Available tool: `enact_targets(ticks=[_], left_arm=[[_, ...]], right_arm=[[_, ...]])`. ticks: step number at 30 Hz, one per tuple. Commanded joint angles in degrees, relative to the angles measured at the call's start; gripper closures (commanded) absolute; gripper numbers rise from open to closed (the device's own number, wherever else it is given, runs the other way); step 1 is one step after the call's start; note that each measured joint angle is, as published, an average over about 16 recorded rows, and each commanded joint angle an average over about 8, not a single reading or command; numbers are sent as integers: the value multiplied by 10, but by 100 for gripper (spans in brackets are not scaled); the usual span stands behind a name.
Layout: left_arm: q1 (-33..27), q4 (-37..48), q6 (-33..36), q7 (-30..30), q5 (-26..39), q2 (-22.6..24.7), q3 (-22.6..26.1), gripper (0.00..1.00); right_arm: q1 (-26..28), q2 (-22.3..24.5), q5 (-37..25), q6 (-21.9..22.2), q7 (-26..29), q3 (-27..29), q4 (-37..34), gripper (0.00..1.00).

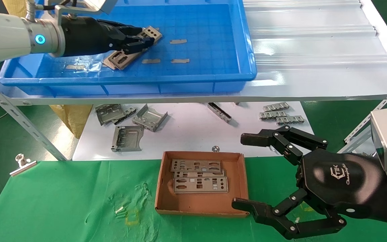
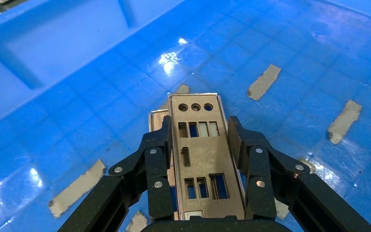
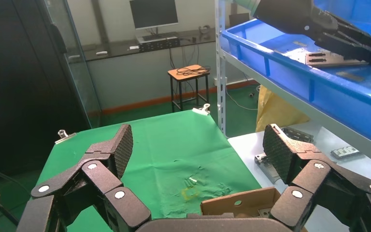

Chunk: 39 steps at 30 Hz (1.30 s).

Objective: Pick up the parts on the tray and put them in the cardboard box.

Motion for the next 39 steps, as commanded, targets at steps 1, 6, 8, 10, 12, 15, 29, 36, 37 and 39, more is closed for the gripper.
enact_targets(ticks=[1, 6, 8, 10, 12, 15, 29, 36, 37, 39], left_arm=[[-2, -1, -7, 2, -2, -2, -2, 100], [-6, -4, -1, 4, -15, -6, -10, 100], [-7, -5, 6, 4, -19, -8, -13, 100], [-8, -5, 13, 5, -23, -10, -16, 100], [-10, -6, 21, 7, -27, -13, -19, 100], [-13, -8, 38, 9, -34, -18, -24, 100], [-19, -24, 224, 34, -61, -61, -40, 100], [-7, -43, 340, 53, -69, -78, -41, 100], [-2, -50, 350, 56, -70, -80, -40, 100], [10, -68, 361, 61, -72, -82, -35, 100]], right_arm=[[0, 0, 0, 0, 0, 0, 0, 0], [0, 0, 0, 0, 0, 0, 0, 0], [0, 0, 0, 0, 0, 0, 0, 0], [0, 0, 0, 0, 0, 0, 0, 0], [0, 0, 0, 0, 0, 0, 0, 0], [0, 0, 0, 0, 0, 0, 0, 0], [0, 0, 0, 0, 0, 0, 0, 0], [0, 0, 0, 0, 0, 0, 0, 0], [0, 0, 0, 0, 0, 0, 0, 0], [0, 0, 0, 0, 0, 0, 0, 0]])
